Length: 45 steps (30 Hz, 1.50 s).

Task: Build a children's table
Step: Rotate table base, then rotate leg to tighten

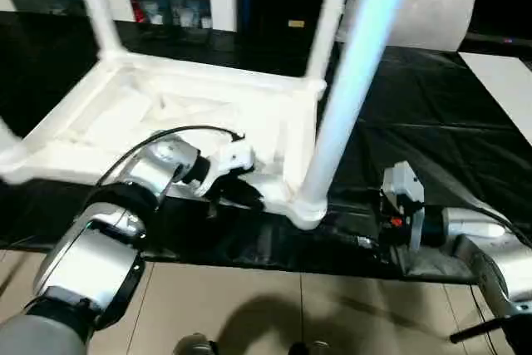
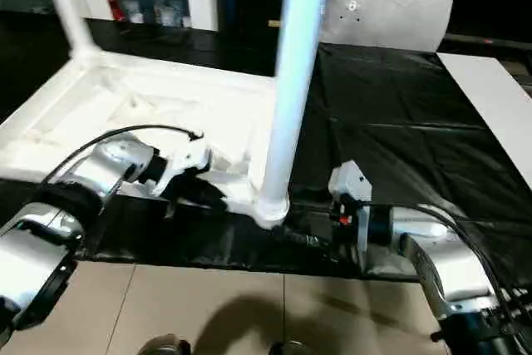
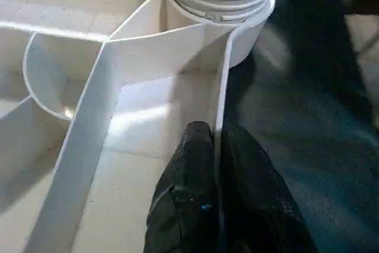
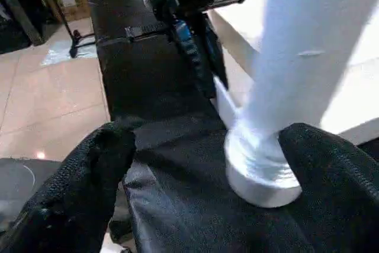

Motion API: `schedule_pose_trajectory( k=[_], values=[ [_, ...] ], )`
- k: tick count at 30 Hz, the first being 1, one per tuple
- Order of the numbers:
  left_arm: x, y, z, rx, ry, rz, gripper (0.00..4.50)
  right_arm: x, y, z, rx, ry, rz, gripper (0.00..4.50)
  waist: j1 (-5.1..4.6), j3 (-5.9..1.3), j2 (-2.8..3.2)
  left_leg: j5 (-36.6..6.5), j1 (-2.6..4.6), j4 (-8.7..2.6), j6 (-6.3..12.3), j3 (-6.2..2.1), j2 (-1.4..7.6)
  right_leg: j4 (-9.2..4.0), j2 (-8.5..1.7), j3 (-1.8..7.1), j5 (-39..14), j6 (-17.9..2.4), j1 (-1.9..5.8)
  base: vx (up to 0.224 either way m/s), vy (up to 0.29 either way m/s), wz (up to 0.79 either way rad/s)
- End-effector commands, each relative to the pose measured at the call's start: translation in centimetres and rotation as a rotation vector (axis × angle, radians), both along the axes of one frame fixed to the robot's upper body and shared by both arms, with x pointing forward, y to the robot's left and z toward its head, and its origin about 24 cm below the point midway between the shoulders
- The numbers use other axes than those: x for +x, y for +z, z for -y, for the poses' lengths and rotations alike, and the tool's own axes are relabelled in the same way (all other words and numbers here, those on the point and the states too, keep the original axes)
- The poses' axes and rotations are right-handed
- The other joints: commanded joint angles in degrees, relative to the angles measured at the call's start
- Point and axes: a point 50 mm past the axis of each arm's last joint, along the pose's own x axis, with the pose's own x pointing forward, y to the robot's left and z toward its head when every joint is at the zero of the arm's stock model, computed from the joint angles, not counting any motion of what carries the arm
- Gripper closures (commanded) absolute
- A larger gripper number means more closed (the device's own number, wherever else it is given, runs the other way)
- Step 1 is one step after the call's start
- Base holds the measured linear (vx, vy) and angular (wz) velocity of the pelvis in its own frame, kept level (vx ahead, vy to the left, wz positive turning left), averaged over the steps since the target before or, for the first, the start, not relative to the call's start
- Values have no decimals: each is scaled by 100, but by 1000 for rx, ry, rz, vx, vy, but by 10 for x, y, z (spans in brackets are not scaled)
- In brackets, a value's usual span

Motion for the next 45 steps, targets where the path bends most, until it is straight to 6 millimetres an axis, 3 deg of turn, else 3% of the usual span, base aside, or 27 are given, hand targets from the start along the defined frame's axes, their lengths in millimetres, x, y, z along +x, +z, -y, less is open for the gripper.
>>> schedule_pose_trajectory(
  k=[1,4,6,7,10,11,12,13,15,20,21,27,32,39,45],
  values=[
    [6,-5,-11,-9,179,21,449,2,3,1,6,-15,20,0,59,-399,15,-1456,38,-411,204,-77,174,-532,-459,233,-2111,-994,356,0,0,0],
    [9,-8,-14,20,278,77,449,4,1,3,-6,-40,29,0,18,-400,-3,-1530,32,-396,215,-80,156,-582,-460,211,-2576,-808,357,0,0,0],
    [-2,-11,-12,-12,179,108,449,7,-1,2,-20,-85,51,0,8,-401,-4,-1432,30,-416,213,-106,181,-605,-494,216,-2775,-690,346,0,0,0],
    [-7,-13,-12,-15,127,103,449,9,-2,2,-24,-96,54,0,-18,-398,-9,-1405,-1,-422,213,-102,176,-596,-485,219,-2754,-688,353,0,0,0],
    [-21,-17,-13,-16,4,115,449,12,-5,0,-37,-119,65,0,-19,-401,32,-1392,64,-443,233,-82,218,-574,-469,251,-2359,-838,294,0,0,0],
    [-22,-17,-14,-18,6,118,449,12,-5,0,-38,-121,66,0,-27,-404,8,-1340,48,-449,259,-65,211,-540,-444,255,-2122,-905,309,0,0,0],
    [-23,-16,-13,-32,-5,149,449,12,-6,-1,-36,-121,66,0,8,-411,37,-1359,81,-445,272,-60,224,-523,-452,262,-1984,-971,290,0,0,0],
    [-23,-16,-13,-40,-8,163,449,11,-6,-2,-34,-122,66,0,8,-409,27,-1356,59,-445,282,-58,216,-516,-451,261,-1945,-983,303,0,0,0],
    [-24,-12,-12,-69,7,162,449,11,-7,-4,-26,-126,64,0,30,-398,65,-1444,69,-457,258,-57,213,-524,-454,259,-2073,-945,298,0,0,0],
    [-23,-8,-11,-125,71,165,449,9,-9,-6,-26,-122,63,0,7,-397,68,-1508,55,-472,196,-70,211,-540,-471,263,-2256,-867,312,0,0,0],
    [-23,-8,-11,-128,80,167,422,9,-9,-7,-26,-122,64,0,-2,-394,66,-1494,47,-469,211,-68,208,-544,-467,264,-2259,-857,309,0,0,0],
    [-23,-13,-11,-126,118,153,385,9,-11,-5,-40,-122,73,0,3,-378,90,-1602,62,-468,228,-65,196,-604,-462,252,-2625,-738,280,0,0,0],
    [-25,-15,-13,-102,119,158,385,10,-10,-6,-45,-116,79,0,-5,-390,94,-1638,63,-488,221,-77,211,-594,-460,255,-2503,-732,284,0,0,0],
    [-25,-17,-17,-59,116,169,443,12,-10,-7,-45,-111,85,0,-3,-387,80,-1623,60,-489,230,-78,204,-616,-470,253,-2722,-633,275,0,0,0],
    [-27,-20,-22,35,58,207,443,15,-7,-7,-49,-119,98,0,-31,-398,79,-1656,63,-494,201,-84,211,-614,-468,259,-2725,-599,269,0,0,0]
  ],
)
